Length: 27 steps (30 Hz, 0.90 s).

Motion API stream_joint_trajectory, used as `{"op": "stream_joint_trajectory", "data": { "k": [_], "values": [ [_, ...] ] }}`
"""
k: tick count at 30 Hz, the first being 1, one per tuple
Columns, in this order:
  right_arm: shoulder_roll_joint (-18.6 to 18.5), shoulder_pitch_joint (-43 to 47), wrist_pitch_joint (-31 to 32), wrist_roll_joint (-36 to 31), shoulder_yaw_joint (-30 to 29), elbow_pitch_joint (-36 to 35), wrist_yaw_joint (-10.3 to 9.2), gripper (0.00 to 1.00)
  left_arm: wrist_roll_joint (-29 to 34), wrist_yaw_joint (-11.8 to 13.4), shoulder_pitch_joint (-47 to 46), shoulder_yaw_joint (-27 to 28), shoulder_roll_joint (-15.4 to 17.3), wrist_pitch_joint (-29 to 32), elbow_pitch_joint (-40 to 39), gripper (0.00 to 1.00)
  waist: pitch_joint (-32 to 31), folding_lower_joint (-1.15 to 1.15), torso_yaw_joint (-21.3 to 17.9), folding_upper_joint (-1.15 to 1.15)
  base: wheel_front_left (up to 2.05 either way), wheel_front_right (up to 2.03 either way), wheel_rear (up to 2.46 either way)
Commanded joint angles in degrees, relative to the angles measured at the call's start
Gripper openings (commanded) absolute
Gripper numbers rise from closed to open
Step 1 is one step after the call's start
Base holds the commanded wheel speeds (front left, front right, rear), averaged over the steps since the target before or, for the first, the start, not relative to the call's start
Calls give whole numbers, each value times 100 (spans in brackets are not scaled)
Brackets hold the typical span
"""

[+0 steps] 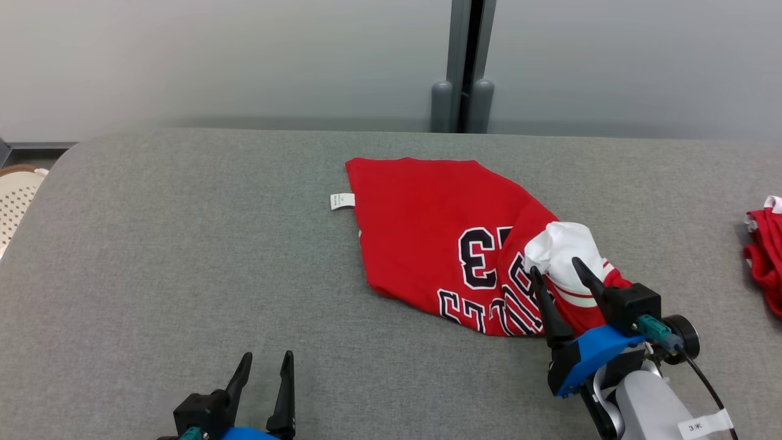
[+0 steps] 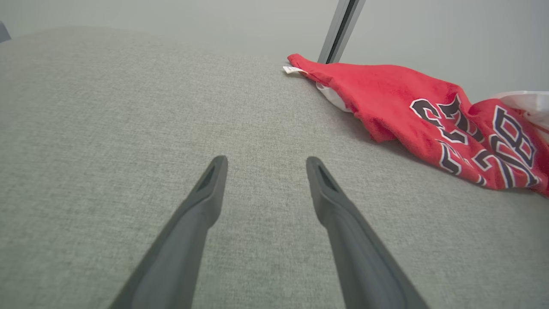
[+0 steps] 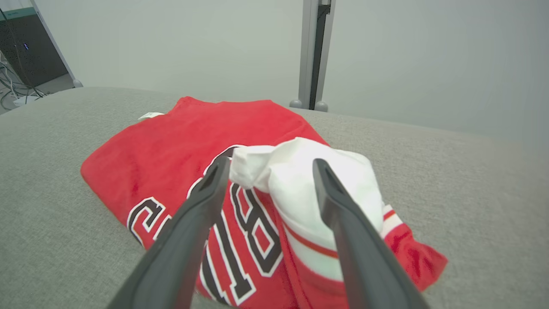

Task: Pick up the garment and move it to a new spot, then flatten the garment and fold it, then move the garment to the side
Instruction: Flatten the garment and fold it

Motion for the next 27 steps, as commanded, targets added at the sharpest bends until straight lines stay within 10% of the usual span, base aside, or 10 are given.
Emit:
{"op": "stream_joint_trajectory", "data": {
  "k": [1,10,11,12,27],
  "values": [
    [-17,-182,-2,-87,28,167,0,100,9,-9,-85,-21,2,-16,42,100,90,-1,112,0,0,0,0],
    [-19,-512,-2,-353,-56,676,0,100,-57,21,-137,-14,0,-16,91,100,209,-1,262,0,0,0,0],
    [-18,-548,-2,-345,-64,711,0,32,-67,21,-150,-20,0,-16,93,100,219,-1,272,0,0,0,0],
    [-18,-596,-2,-298,-96,709,0,0,-74,22,-174,-32,0,-16,97,100,229,-1,282,0,0,0,0],
    [-13,-1550,-2,708,808,-1363,0,0,-233,29,106,-204,1,-16,180,100,-462,-1,417,0,0,0,0]
  ]
}}
